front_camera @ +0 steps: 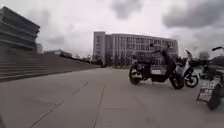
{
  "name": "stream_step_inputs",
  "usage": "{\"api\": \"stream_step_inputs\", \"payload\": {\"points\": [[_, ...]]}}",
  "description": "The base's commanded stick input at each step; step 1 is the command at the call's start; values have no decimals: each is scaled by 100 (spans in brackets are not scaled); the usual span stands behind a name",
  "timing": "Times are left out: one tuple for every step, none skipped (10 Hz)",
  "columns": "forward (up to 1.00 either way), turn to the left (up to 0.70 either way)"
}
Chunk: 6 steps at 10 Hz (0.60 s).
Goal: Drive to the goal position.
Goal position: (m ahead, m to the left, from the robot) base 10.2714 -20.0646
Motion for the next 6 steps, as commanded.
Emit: {"api": "stream_step_inputs", "payload": {"points": [[70, 5], [70, 5], [70, 5], [70, 5], [70, 5], [70, 5]]}}
